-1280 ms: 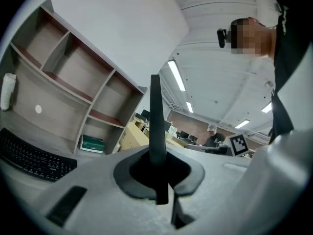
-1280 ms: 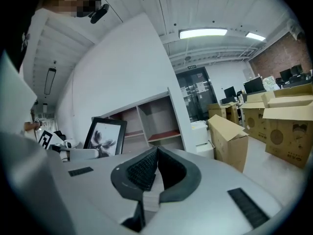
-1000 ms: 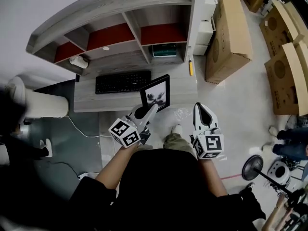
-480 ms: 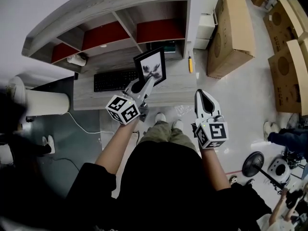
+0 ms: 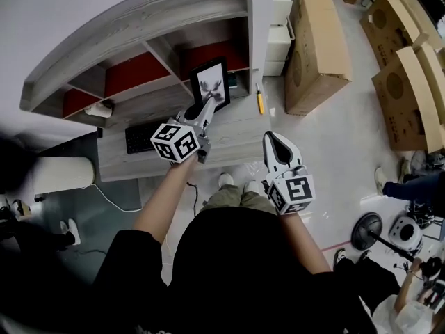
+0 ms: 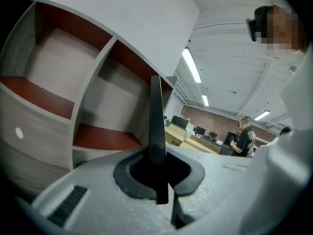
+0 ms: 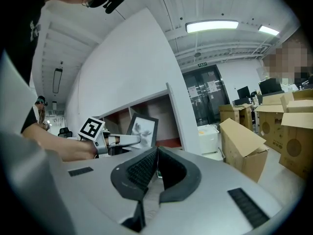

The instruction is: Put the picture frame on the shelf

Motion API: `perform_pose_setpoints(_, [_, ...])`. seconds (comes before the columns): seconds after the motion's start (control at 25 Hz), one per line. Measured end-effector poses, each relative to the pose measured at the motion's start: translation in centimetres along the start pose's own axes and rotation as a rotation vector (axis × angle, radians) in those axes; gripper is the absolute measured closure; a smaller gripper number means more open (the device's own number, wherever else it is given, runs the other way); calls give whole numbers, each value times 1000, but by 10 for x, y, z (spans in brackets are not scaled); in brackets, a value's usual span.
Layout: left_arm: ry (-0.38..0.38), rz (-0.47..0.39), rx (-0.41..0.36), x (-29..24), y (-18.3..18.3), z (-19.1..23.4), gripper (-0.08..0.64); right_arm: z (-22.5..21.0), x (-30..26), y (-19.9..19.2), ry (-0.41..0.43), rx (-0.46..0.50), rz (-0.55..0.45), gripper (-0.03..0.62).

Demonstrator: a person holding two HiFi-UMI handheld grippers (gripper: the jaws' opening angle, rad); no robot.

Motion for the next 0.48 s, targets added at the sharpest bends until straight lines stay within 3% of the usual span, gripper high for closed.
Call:
perform_pose_setpoints(0.24, [-40,-22,7,-42,6,18,535,-14,-23,-17,-36,-8,65,580])
perform_pose_setpoints(0.48, [-124,-80,77,-82,10,38,535,-24,-52,-7,-52,-43,61,579])
Point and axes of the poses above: the fingertips, and each gripper's own axes: x backward along the fingers, z to its left, y out of its top, the point moved 6 cm from there along x, backward along the fingers, and after that the axes turned 7 degrees about -z, right-handed, at the moved point
